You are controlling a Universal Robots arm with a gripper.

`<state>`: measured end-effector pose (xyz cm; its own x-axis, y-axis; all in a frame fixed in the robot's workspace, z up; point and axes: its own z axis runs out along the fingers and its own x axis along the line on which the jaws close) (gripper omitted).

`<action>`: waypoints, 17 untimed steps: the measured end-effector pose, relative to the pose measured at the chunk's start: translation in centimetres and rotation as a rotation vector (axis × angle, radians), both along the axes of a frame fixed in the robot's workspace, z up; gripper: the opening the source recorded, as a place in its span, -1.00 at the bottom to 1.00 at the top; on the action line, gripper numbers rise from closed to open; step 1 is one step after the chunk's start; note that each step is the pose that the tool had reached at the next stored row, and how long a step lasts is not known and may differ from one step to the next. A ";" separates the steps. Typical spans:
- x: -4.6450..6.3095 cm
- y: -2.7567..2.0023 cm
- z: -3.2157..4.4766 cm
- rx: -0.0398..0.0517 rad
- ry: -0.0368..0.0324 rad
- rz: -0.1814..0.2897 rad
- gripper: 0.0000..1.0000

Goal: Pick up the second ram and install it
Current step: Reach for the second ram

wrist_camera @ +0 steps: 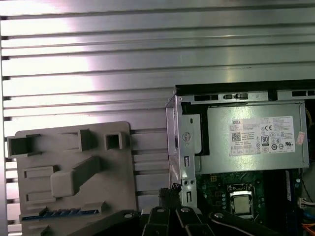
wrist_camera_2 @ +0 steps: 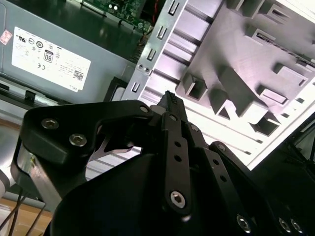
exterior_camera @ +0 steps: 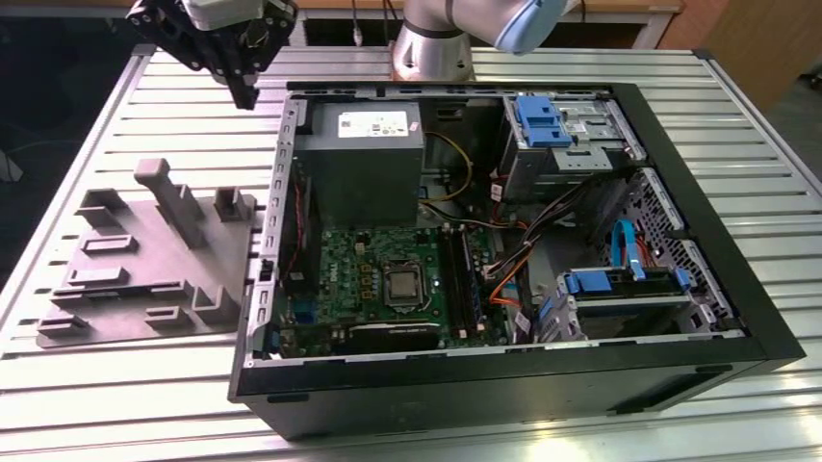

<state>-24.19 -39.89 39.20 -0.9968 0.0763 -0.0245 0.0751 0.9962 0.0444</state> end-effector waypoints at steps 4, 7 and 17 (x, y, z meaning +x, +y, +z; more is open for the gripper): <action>-1.1 0.00 -0.03 0.0000 0.0000 0.000 -0.80; -1.7 0.00 -0.08 -0.0001 0.0000 0.000 -0.80; -4.0 -0.40 -0.51 0.0000 -0.0001 0.000 -0.80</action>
<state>-28.14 -40.30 38.68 -0.9968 0.0762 -0.0245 0.0751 0.9962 0.0444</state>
